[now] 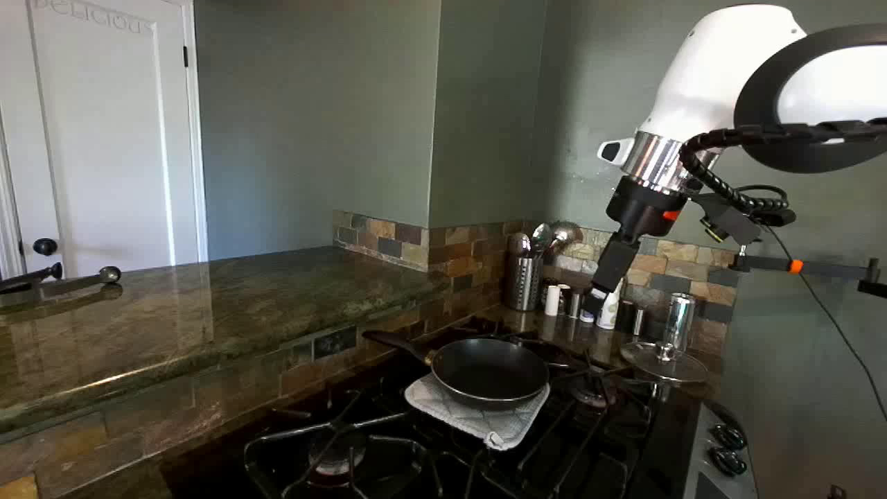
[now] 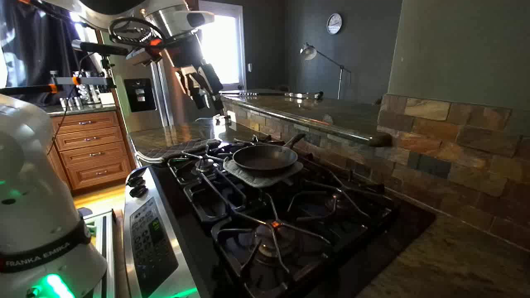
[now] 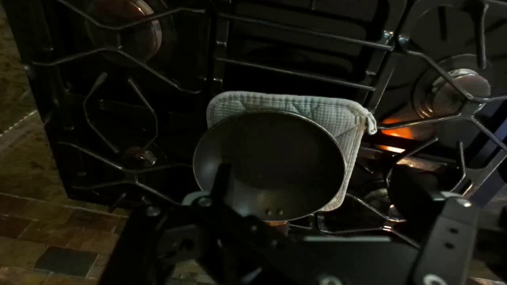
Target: Move the pan to the top right stove plate
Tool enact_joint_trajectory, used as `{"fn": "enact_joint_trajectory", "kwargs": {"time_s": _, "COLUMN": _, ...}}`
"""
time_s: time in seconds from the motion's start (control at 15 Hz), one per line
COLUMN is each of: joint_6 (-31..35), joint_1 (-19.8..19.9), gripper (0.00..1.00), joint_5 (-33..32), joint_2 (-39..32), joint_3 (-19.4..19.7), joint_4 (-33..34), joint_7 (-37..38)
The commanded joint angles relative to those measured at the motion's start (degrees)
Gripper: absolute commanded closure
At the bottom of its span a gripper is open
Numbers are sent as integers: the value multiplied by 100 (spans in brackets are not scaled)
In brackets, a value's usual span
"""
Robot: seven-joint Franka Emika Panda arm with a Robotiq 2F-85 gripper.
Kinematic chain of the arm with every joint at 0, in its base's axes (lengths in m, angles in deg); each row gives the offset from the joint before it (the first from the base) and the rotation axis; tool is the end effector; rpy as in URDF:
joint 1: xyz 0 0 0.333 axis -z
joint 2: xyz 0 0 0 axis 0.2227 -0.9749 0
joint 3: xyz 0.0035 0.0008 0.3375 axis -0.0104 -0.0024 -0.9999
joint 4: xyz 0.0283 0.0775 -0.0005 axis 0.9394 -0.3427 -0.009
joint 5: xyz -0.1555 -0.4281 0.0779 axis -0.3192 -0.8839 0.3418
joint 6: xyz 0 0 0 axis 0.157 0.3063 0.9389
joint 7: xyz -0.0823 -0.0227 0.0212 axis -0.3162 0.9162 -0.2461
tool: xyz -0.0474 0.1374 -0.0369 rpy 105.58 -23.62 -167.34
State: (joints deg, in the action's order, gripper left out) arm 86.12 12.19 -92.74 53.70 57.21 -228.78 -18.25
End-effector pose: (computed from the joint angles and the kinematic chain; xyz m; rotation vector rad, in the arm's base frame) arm 0.3707 -0.0025 0.4464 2.9971 0.2827 0.4764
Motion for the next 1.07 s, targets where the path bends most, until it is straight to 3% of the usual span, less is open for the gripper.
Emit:
{"fn": "enact_joint_trajectory", "kwargs": {"time_s": 0.0, "joint_6": -13, "joint_1": -43, "gripper": 0, "joint_5": -39, "joint_2": -10, "joint_3": 35, "joint_4": -30, "joint_7": 33}}
{"fn": "enact_joint_trajectory", "kwargs": {"time_s": 0.33, "joint_6": -13, "joint_1": -42, "gripper": 0, "joint_5": -38, "joint_2": -36, "joint_3": 35, "joint_4": -80, "joint_7": 33}}
{"fn": "enact_joint_trajectory", "kwargs": {"time_s": 0.73, "joint_6": 307, "joint_1": 196, "gripper": 0, "joint_5": 268, "joint_2": -1170, "joint_3": 468, "joint_4": 120, "joint_7": 336}}
{"fn": "enact_joint_trajectory", "kwargs": {"time_s": 1.0, "joint_6": 891, "joint_1": 353, "gripper": 0, "joint_5": 342, "joint_2": -1904, "joint_3": 586, "joint_4": 199, "joint_7": 476}}
